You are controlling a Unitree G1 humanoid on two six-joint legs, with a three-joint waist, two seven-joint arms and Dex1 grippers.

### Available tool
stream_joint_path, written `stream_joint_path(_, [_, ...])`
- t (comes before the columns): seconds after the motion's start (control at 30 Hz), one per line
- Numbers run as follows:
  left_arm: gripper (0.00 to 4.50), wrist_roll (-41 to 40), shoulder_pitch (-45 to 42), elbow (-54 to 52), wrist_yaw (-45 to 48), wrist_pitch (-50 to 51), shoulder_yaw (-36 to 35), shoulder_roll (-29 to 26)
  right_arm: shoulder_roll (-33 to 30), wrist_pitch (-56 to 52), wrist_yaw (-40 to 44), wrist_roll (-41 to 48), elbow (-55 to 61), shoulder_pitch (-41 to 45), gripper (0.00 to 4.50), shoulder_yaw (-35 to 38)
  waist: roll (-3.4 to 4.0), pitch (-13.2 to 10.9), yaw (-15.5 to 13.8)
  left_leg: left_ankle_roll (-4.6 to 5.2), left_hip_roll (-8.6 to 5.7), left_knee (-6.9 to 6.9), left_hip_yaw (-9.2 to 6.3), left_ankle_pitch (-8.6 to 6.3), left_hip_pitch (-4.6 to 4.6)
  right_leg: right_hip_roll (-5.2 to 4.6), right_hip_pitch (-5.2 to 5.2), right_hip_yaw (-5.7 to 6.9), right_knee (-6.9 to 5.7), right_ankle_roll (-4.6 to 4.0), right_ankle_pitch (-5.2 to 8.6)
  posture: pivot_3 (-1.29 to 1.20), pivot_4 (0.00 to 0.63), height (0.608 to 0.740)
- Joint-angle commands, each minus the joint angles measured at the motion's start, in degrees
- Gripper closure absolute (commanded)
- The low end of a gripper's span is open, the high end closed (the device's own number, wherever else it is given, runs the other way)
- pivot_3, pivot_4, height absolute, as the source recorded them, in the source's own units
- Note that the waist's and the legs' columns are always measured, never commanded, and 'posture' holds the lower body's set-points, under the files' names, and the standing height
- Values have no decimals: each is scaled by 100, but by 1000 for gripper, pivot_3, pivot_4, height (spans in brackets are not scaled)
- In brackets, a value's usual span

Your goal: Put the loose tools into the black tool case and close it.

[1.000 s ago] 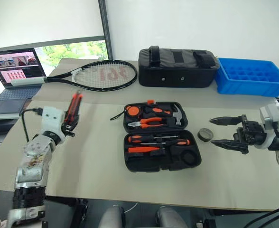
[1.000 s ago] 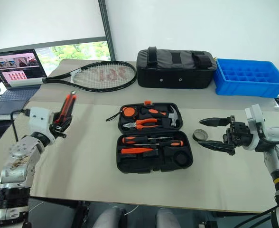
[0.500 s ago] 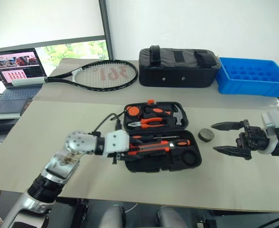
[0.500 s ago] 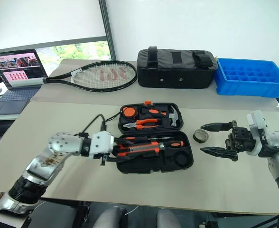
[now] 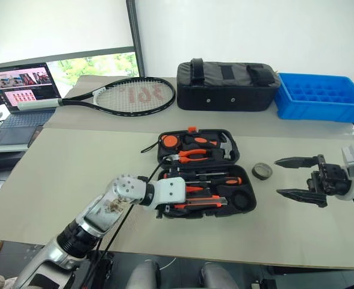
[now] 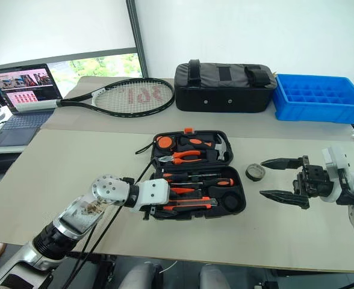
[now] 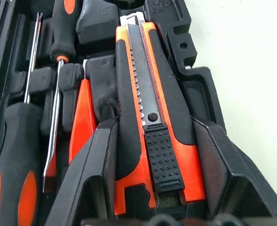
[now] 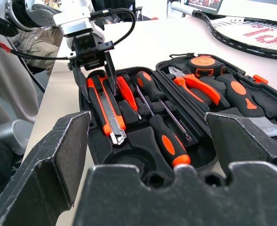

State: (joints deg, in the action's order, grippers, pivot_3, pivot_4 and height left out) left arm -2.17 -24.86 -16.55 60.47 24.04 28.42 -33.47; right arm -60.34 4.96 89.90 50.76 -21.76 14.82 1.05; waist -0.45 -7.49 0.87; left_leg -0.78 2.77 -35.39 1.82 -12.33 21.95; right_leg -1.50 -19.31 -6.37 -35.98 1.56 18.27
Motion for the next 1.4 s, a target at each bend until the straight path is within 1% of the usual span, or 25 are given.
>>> stream_joint_path(0.03, [2708,-6,-62,-67,159,85,168,40,-88,5,260,80,168,24,0,216,0,0,-4,0,0,0,0,0,0,0,0,0,0,0,0,0,150,708])
stream_joint_path(0.07, [2708,-34,-49,-63,159,106,160,59,-88,6,260,76,169,24,0,218,0,0,-5,0,0,0,0,0,0,0,0,1,0,0,0,0,150,708])
stream_joint_path(0.13, [1691,-81,0,-62,109,149,112,104,-92,6,260,72,171,18,0,224,1,1,-6,0,-1,-2,-1,0,-1,0,0,1,1,0,0,0,150,708])
stream_joint_path(0.17, [1483,-101,19,-59,87,158,84,127,-95,3,260,71,171,16,0,226,1,1,-7,0,-1,-2,-2,0,-1,0,0,1,1,0,0,0,150,708])
stream_joint_path(0.23, [724,-46,30,-17,-15,120,16,163,-100,-3,260,71,174,14,0,227,2,2,-8,0,-1,-3,-2,0,0,0,0,2,1,1,0,0,150,708])
stream_joint_path(0.3, [91,-112,33,13,-52,155,-166,148,-105,-9,260,69,181,8,0,227,2,1,-8,0,-1,-3,-3,0,0,0,0,1,2,0,0,0,150,708])
stream_joint_path(0.33, [31,-167,41,-4,-31,84,-262,116,-108,-10,260,71,183,6,0,227,2,1,-8,0,-1,-3,-3,0,0,0,0,2,1,1,0,0,150,708])
stream_joint_path(0.5, [31,-886,10,-165,156,112,-1077,-17,-133,-3,260,68,174,-4,0,226,2,1,13,0,3,-3,-5,0,-1,3,0,1,-4,0,0,0,150,708])
stream_joint_path(0.57, [31,-1318,-50,-165,129,164,-1394,166,-128,-1,260,55,168,7,0,214,3,1,9,0,3,-7,-6,0,-3,2,0,2,-8,0,0,0,150,708])
stream_joint_path(0.63, [31,-1510,-93,-104,71,122,-1496,368,-105,-2,260,31,161,43,0,190,4,2,1,1,3,-19,-6,0,-6,2,0,3,-10,0,0,0,150,708])
stream_joint_path(0.7, [565,-1506,-78,-25,71,-22,-1416,498,-79,-2,260,12,154,80,0,173,5,3,-4,4,4,-38,-9,-3,2,1,1,9,-10,2,0,0,150,708])
stream_joint_path(0.73, [902,-1511,-63,14,52,-34,-1368,563,-67,-1,260,5,152,93,0,168,4,2,-7,4,2,-40,-9,-3,3,-1,2,9,-9,4,-1,0,150,708])
stream_joint_path(0.8, [1502,-1385,-51,213,100,-227,-1129,710,-44,3,260,-3,159,97,0,170,6,3,-7,4,1,-40,-9,-3,3,1,2,9,-10,4,-1,0,150,708])
stream_joint_path(0.9, [2622,-1012,-203,665,236,-614,-778,752,-29,16,260,-20,167,70,0,193,13,7,-7,4,-2,-42,-9,-3,1,0,5,8,-10,3,-1,0,150,708])
stream_joint_path(1.0, [3808,-961,-352,934,348,-753,-654,806,-20,27,260,-35,142,71,0,220,12,7,9,4,0,-43,-10,-3,1,6,4,8,-11,3,-1,0,150,708])
stream_joint_path(1.07, [4422,-908,-400,1051,490,-850,-542,790,-19,39,260,-40,140,51,0,241,13,8,17,4,0,-43,-10,-3,1,6,4,6,-14,2,-1,0,150,708])
stream_joint_path(1.3, [4422,-574,-340,1392,556,-1070,-275,777,14,47,260,-58,175,-30,0,316,15,9,5,5,0,-44,-10,-3,2,6,5,7,-13,3,-1,0,150,708])
stream_joint_path(1.4, [4422,-543,-307,1514,541,-1067,-222,853,21,40,260,-77,172,-38,0,334,15,9,7,5,0,-45,-10,-3,2,5,5,6,-13,3,-1,0,150,708])
